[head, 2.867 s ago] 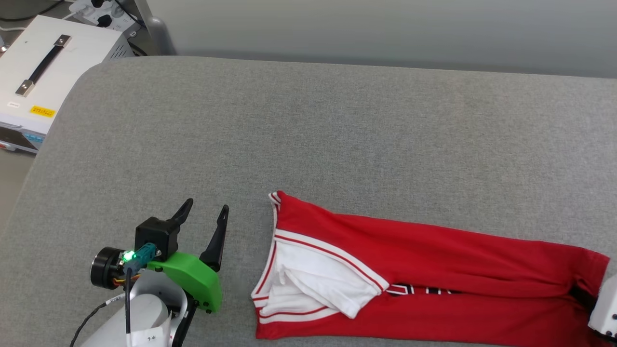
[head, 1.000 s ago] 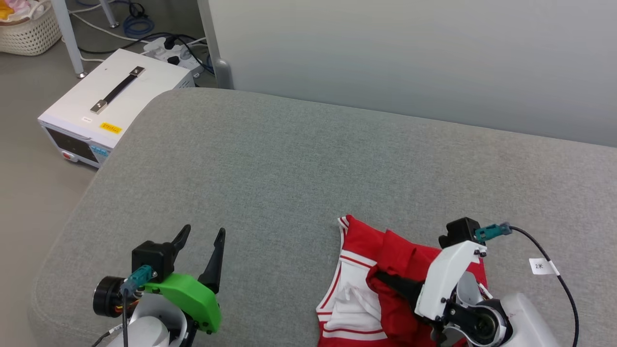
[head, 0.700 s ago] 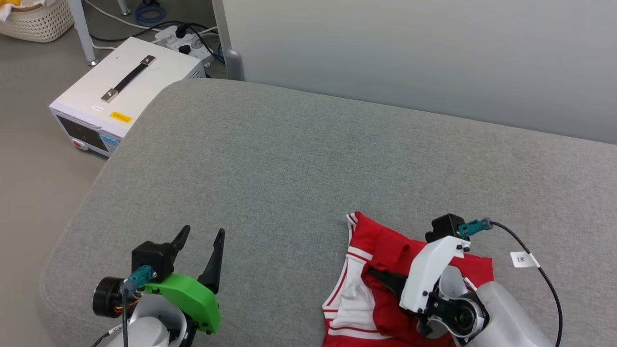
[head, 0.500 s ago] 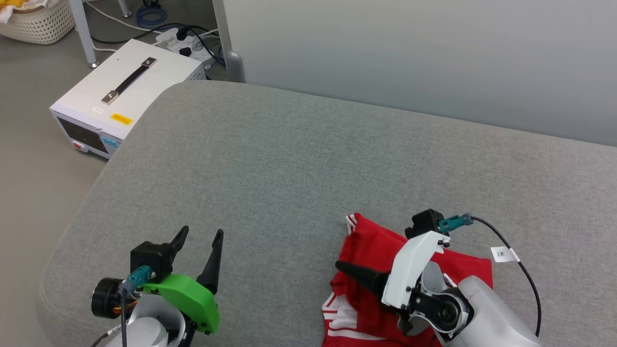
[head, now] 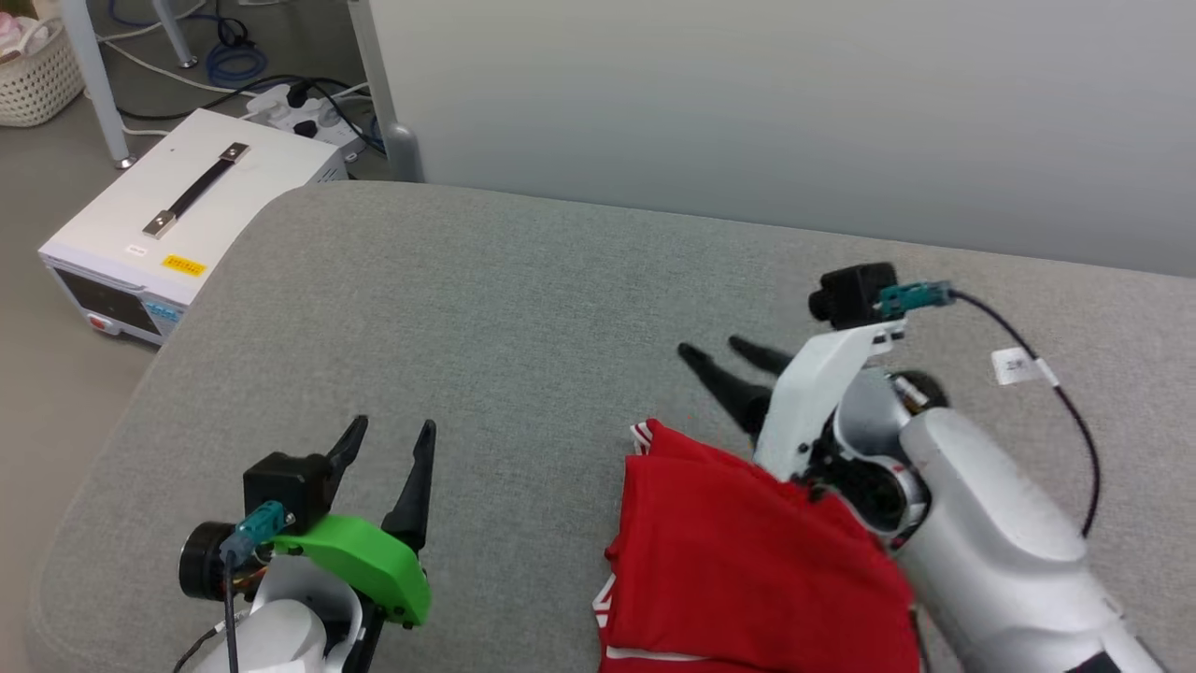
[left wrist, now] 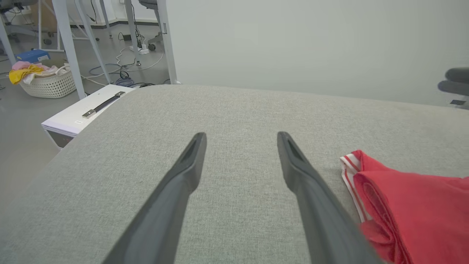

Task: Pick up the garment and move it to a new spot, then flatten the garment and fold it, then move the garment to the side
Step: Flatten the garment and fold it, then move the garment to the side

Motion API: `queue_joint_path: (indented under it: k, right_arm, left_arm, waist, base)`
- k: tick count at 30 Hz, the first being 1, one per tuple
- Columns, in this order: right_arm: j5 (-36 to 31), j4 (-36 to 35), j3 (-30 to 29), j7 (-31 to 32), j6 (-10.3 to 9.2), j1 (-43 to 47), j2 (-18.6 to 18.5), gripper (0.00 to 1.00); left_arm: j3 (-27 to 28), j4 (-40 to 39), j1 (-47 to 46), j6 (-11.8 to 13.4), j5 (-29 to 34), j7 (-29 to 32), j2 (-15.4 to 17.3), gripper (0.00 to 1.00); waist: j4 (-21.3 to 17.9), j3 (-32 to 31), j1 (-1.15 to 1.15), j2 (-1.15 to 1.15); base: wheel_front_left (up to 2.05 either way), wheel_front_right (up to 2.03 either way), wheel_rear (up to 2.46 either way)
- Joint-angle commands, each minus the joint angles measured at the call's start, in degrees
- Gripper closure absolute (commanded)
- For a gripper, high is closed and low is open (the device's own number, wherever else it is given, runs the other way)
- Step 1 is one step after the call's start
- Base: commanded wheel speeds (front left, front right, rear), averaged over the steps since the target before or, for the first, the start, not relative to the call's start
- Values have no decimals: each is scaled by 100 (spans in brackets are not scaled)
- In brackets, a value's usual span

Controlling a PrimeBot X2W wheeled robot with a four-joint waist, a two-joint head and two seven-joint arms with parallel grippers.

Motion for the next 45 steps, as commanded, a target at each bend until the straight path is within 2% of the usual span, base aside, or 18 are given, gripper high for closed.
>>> queue_joint_path:
  k: [1,4,8,10,11,17,24,33,45]
  right_arm:
    - [-466,-177,-36,-153,1,-86,-303,0]
    - [-1624,-728,-196,-547,1,45,-993,0]
    - [-2220,-1332,-774,-962,1,559,-1435,0]
    - [-2598,-1840,-1205,-1345,1,1042,-1677,0]
    - [-2641,-1971,-1359,-1457,1,1197,-1682,0]
    - [-2899,-2883,-2352,-2259,1,2320,-1449,0]
    - [-3073,-3564,-2997,-2824,1,3414,-836,0]
    - [-3221,-3585,-3104,-2985,1,4096,-152,0]
    - [-3222,-3387,-3040,-3052,1,4145,-52,0]
  left_arm:
    - [73,-71,73,15,-5,-29,-58,0]
    - [315,-296,72,21,201,-36,-167,0]
    - [737,-612,204,-74,570,-38,-406,0]
    - [1049,-776,340,-225,843,-39,-600,0]
    - [1133,-809,385,-279,912,-39,-655,0]
    - [1547,-873,651,-649,1335,-39,-1027,0]
    - [1971,-789,979,-1039,1727,-40,-1410,0]
    - [2351,-683,1406,-1442,2295,-40,-1816,0]
    - [2773,-549,1495,-1748,2640,-40,-2161,0]
  waist:
    - [-117,7,0,0]
    - [-227,39,0,0]
    - [-362,68,0,0]
    - [-464,96,0,0]
    - [-494,102,0,0]
    - [-614,131,0,0]
    - [-700,93,0,0]
    - [-704,57,0,0]
    - [-647,27,0,0]
  base:
    - [0,0,0]
    - [0,0,0]
    - [0,0,0]
    - [0,0,0]
    - [0,0,0]
    - [0,0,0]
    - [0,0,0]
    - [0,0,0]
    - [0,0,0]
